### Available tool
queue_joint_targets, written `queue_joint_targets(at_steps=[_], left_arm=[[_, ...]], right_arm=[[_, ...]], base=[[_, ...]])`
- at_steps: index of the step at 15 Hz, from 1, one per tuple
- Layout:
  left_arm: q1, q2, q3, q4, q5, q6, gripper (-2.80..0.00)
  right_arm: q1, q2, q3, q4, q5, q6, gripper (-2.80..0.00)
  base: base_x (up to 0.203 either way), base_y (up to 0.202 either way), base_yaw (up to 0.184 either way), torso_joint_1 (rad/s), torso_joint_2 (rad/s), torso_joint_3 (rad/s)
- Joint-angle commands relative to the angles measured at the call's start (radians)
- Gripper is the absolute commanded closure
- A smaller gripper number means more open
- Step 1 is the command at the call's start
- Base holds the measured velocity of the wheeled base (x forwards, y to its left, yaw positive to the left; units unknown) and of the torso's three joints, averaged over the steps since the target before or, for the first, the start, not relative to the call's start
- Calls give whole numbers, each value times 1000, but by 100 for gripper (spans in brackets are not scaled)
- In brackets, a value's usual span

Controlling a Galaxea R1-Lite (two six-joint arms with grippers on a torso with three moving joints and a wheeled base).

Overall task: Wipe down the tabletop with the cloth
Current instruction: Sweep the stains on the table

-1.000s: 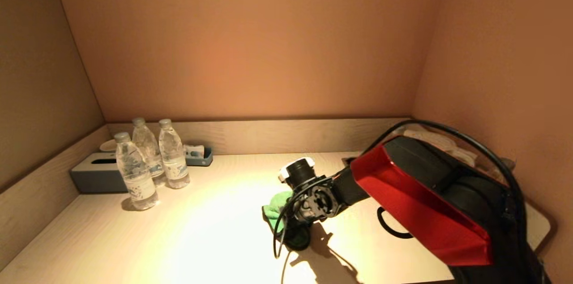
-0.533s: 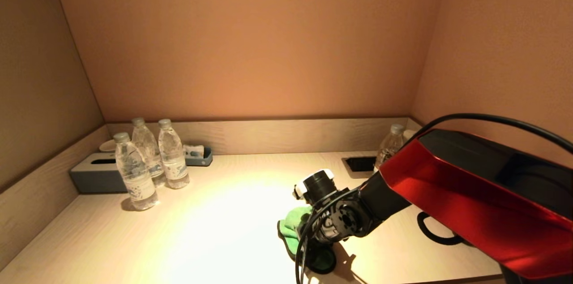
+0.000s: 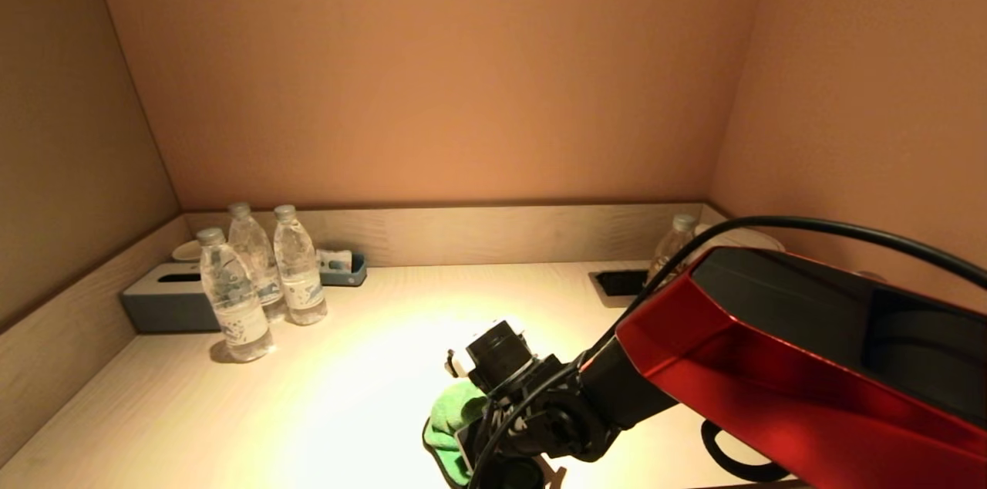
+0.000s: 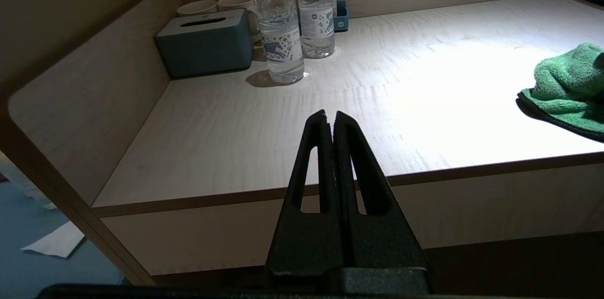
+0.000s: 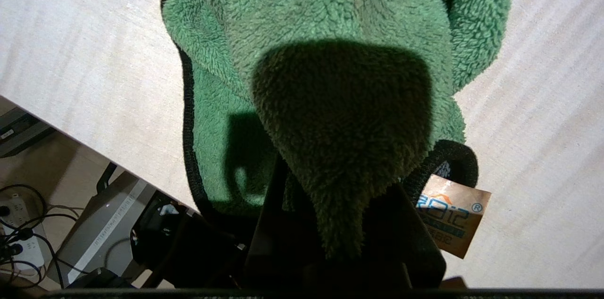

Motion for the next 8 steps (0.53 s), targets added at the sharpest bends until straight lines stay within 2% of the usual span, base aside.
queue_joint_targets(at_steps=[1, 5, 8], left_arm=[[0, 1, 0, 0, 0, 0, 0], [0, 1, 0, 0, 0, 0, 0], [-1, 1, 0, 0, 0, 0, 0]], right_arm=[[13, 25, -24, 0, -2, 2, 0], [11, 179, -269, 16, -15, 0, 0], [-10, 226, -346, 42, -37, -3, 0]], base=[[0, 0, 0, 0, 0, 0], [0, 0, 0, 0, 0, 0], [0, 0, 0, 0, 0, 0]])
